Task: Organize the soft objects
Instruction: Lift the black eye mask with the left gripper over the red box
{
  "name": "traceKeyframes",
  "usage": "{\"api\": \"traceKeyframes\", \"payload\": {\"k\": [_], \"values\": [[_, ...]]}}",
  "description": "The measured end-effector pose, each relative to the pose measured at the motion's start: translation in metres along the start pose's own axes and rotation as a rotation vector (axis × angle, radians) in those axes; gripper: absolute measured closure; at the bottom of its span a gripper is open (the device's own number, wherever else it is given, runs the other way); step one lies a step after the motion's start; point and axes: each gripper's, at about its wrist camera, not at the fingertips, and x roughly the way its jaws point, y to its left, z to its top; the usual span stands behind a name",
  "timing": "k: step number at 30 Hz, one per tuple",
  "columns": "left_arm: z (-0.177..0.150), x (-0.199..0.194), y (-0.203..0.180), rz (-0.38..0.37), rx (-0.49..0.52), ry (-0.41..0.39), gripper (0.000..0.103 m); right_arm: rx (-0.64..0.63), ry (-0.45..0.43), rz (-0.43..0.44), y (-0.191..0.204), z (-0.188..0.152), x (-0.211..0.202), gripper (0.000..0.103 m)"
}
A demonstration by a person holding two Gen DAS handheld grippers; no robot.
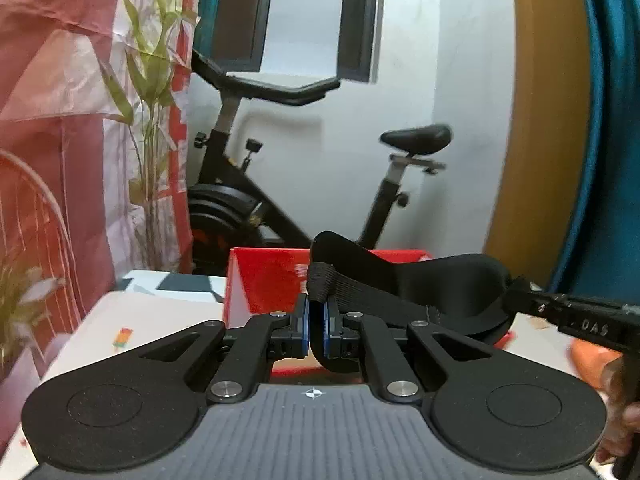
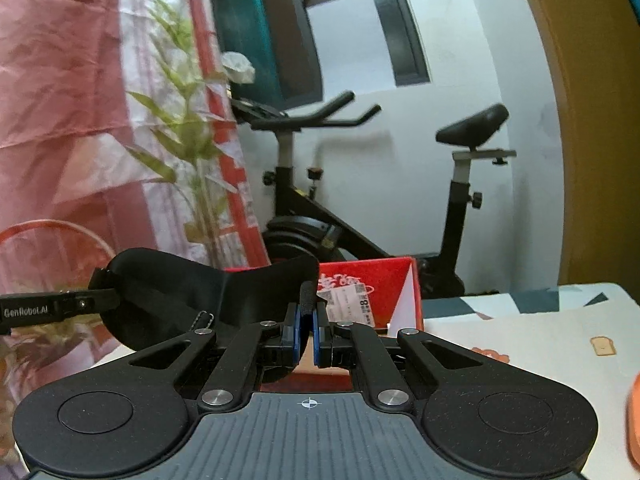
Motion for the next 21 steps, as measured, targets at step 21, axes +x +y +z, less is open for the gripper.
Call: {"api": "traceKeyframes", "payload": {"k": [21], "values": [[-0.001, 0.127, 0.024, 0.000, -0.045, 0.373, 0.096, -0.029, 0.277, -0.143, -0.008, -0.010, 0.141, 0.098]]}}
